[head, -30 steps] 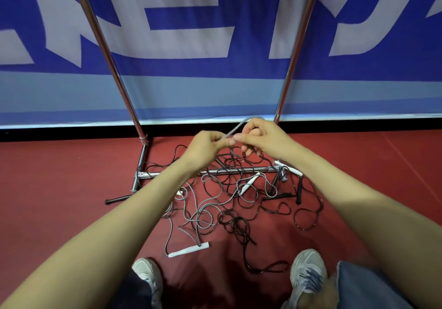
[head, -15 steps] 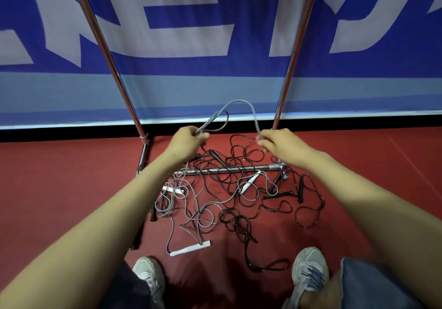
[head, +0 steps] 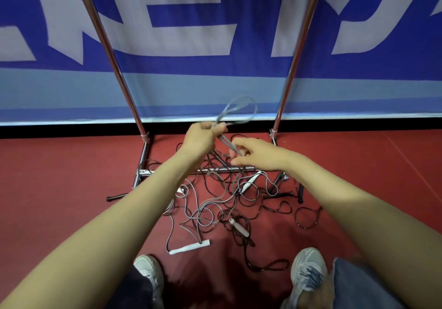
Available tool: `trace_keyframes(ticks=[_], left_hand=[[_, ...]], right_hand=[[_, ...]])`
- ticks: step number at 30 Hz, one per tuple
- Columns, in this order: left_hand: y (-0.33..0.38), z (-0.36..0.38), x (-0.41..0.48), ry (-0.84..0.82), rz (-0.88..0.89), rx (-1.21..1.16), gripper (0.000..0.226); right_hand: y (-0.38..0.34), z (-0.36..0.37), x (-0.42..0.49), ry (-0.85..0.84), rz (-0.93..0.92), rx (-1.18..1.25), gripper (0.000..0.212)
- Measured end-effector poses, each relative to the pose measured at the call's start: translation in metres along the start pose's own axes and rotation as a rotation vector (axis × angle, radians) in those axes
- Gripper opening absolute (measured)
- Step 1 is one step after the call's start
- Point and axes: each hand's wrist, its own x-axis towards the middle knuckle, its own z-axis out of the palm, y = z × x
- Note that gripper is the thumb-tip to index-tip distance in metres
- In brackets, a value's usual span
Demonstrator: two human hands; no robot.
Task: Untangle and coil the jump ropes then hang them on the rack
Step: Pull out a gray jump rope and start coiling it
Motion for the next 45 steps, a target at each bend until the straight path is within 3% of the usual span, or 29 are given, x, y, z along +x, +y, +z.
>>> trace_keyframes(ticks=[1,4,6,8,10,13,16,20,22,25,27,30,33,35,40,45], left_hand=[[0.004,-0.003,0.002,0.013,0.012,-0.048,0.020],[0.013,-0.013,0.004,0.037,0.052,-0.108,0.019],[0.017,-0.023,0.007,0.083,0.059,-0.156,0.019],[0.020,-0.032,0.009,0.121,0.047,-0.205,0.019],[0.023,-0.037,0.008,0.116,0.018,-0.289,0.019],[0.026,-0.039,0.009,0.050,-0.044,-0.497,0.022],[0.022,-0.040,0.009,-0.032,-0.010,-0.339,0.018],[0.005,-0.029,0.001,-0.178,0.099,0.428,0.018],[-0.003,-0.017,-0.002,-0.168,0.116,0.602,0.022],[-0.013,-0.005,0.002,-0.078,0.072,0.477,0.026],[-0.012,-0.002,0.003,-0.048,0.002,0.268,0.020],[-0.007,0.003,-0.001,-0.098,-0.062,0.010,0.015],[-0.003,0.009,-0.008,-0.168,-0.046,-0.018,0.015],[0.000,0.008,-0.005,-0.091,-0.028,-0.044,0.018],[0.020,-0.010,0.005,0.011,0.056,-0.146,0.018],[0.028,-0.025,0.001,0.007,0.068,-0.202,0.018]], right_hand=[[0.005,0.001,0.000,-0.027,0.023,0.074,0.019],[0.013,0.008,-0.001,0.049,0.077,0.223,0.078],[0.018,0.010,-0.001,0.142,0.115,0.264,0.092],[0.027,0.009,-0.001,0.121,0.143,0.116,0.069],[0.039,0.012,-0.003,-0.029,0.220,-0.121,0.034],[0.052,0.018,-0.006,-0.122,0.323,-0.267,0.010],[0.056,0.008,-0.009,0.021,0.365,-0.244,0.012],[0.046,-0.014,-0.010,0.277,0.270,0.053,0.013],[0.032,-0.020,-0.012,0.325,0.192,0.140,0.021],[0.011,-0.025,-0.014,0.351,0.063,0.081,0.018],[0.002,-0.027,-0.016,0.376,0.013,0.091,0.018],[-0.002,-0.027,-0.016,0.385,0.017,0.093,0.019],[-0.002,-0.022,-0.012,0.390,0.012,0.156,0.017],[0.003,-0.020,-0.006,0.367,0.018,0.228,0.014],[0.030,-0.005,-0.001,0.129,0.105,0.099,0.024],[0.040,0.007,-0.002,0.260,0.132,0.083,0.025]])
